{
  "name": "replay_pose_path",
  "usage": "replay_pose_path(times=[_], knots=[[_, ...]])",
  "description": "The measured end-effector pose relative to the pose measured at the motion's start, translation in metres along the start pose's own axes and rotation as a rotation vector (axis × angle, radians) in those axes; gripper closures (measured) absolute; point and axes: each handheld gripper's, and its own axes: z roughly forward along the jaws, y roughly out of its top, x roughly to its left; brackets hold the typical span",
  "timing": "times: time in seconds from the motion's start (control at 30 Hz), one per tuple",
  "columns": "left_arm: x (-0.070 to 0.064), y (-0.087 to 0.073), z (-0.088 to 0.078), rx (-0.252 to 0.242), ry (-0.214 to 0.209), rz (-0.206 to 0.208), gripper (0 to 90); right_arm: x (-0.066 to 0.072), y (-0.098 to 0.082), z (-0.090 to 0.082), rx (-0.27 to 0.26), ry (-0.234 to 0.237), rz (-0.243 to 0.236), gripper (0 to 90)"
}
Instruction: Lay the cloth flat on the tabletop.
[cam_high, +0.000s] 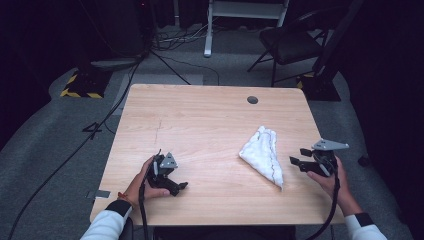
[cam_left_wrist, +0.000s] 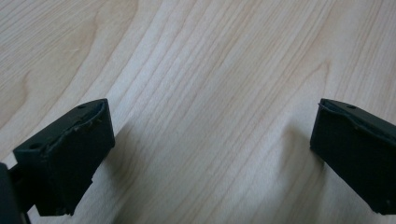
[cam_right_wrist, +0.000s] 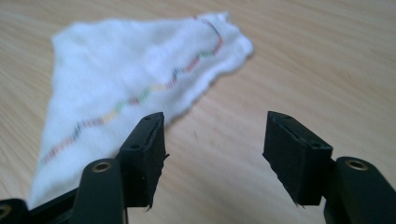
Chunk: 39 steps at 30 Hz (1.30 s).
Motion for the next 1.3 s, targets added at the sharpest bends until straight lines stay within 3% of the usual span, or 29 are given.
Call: replay_pose_path(times=[0.23, 0.5, 0.63, 0.73, 0.83, 0.97, 1.3], knots=[[0.002, 0.008, 0.007, -0.001, -0.004, 0.002, 0.0, 0.004, 0.029, 0.035, -0.001, 0.022, -0.042, 46.6], [0.004, 0.013, 0.011, 0.0, -0.007, 0.006, 0.3, 0.012, 0.036, 0.066, 0.068, 0.023, -0.06, 48.2], [0.005, 0.013, 0.012, -0.003, -0.007, 0.01, 0.4, 0.017, 0.033, 0.082, 0.131, 0.027, -0.078, 48.6], [0.004, 0.013, 0.012, -0.002, -0.006, 0.009, 0.4, 0.015, 0.032, 0.084, 0.133, 0.052, -0.067, 53.6], [0.004, 0.013, 0.011, -0.002, -0.004, 0.007, 0.4, 0.015, 0.031, 0.084, 0.13, 0.087, -0.064, 67.2], [0.004, 0.013, 0.011, -0.002, -0.003, 0.007, 0.4, 0.019, 0.031, 0.084, 0.126, 0.097, -0.09, 78.2], [0.004, 0.013, 0.011, -0.003, 0.0, 0.002, 0.4, 0.025, 0.035, 0.073, 0.069, 0.06, -0.143, 86.0]])
